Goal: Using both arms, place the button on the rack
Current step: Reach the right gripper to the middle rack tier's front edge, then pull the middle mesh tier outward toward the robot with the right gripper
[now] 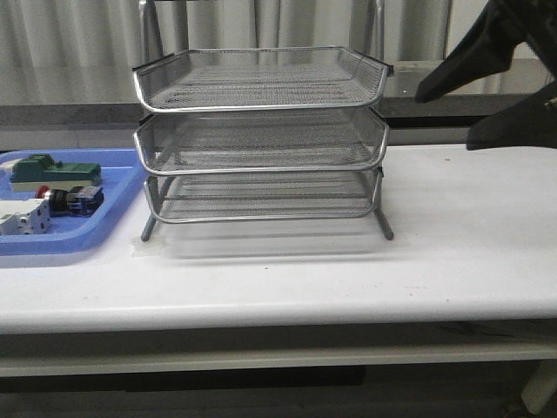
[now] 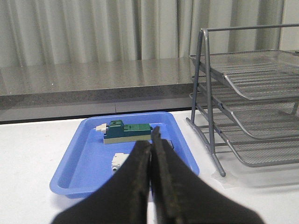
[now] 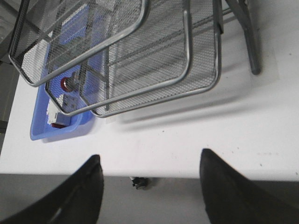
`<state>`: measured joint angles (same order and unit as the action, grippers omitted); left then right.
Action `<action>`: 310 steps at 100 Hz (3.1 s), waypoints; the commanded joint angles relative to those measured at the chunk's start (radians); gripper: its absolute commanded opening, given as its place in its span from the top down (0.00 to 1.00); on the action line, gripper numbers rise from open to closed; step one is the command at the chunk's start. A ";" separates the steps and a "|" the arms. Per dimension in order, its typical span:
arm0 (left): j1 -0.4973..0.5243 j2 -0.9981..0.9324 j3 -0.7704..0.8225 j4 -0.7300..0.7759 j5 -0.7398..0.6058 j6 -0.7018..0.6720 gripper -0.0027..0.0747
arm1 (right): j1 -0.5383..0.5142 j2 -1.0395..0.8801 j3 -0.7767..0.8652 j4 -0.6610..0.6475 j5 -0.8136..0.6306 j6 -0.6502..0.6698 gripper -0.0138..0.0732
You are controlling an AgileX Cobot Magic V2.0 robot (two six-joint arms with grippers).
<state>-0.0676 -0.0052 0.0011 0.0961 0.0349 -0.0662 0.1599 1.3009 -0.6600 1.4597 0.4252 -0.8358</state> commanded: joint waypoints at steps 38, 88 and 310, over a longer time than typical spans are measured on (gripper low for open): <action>0.001 -0.035 0.046 -0.009 -0.081 -0.009 0.96 | -0.002 0.309 -0.164 0.366 0.130 -0.325 0.31; 0.001 -0.035 0.046 -0.009 -0.081 -0.009 0.96 | -0.002 0.489 -0.346 0.376 0.178 -0.325 0.31; 0.001 -0.035 0.046 -0.009 -0.081 -0.009 0.96 | -0.002 0.305 0.084 0.422 0.222 -0.475 0.30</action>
<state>-0.0676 -0.0052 0.0011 0.0959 0.0349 -0.0662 0.1563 1.6362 -0.5757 1.8393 0.6447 -1.2733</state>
